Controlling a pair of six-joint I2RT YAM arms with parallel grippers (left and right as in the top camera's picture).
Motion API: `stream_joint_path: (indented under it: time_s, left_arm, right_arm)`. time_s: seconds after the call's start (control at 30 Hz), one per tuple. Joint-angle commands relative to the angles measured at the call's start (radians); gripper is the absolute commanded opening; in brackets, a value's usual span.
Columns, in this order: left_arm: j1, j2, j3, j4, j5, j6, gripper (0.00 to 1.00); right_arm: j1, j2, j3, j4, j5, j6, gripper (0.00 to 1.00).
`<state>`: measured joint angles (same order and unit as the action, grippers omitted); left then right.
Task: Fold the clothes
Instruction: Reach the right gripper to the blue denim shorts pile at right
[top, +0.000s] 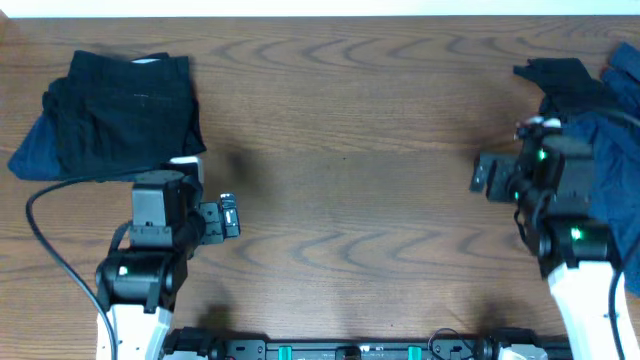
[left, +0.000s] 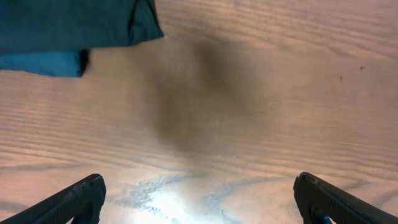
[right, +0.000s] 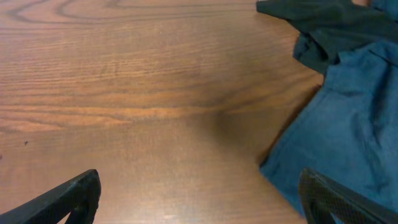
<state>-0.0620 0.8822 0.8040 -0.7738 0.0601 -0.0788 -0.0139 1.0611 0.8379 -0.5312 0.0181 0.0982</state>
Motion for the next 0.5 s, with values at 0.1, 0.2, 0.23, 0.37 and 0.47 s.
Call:
stream_joint_path:
  time_s: [0.1, 0.2, 0.23, 0.37, 0.47]
  left_arm:
    - [-0.003, 0.011, 0.023, -0.009, 0.060, -0.009, 0.98]
    - [-0.003, 0.011, 0.023, -0.008, 0.060, -0.009, 0.98]
    - [-0.003, 0.011, 0.023, -0.008, 0.060, -0.009, 0.98]
    - [-0.003, 0.011, 0.023, -0.006, 0.060, -0.009, 0.98]
    - [-0.003, 0.011, 0.023, -0.006, 0.060, -0.009, 0.98]
  right_arm:
    - [-0.033, 0.124, 0.036, 0.004, 0.264, 0.008, 0.99]
    - [-0.074, 0.200, 0.036, -0.021, 0.374, 0.060, 0.99]
    - [-0.087, 0.220, 0.036, -0.023, 0.368, 0.062, 0.99]
    - [-0.126, 0.317, 0.036, -0.010, 0.349, 0.059, 0.99]
    - [-0.149, 0.397, 0.036, -0.006, 0.367, 0.044, 0.99]
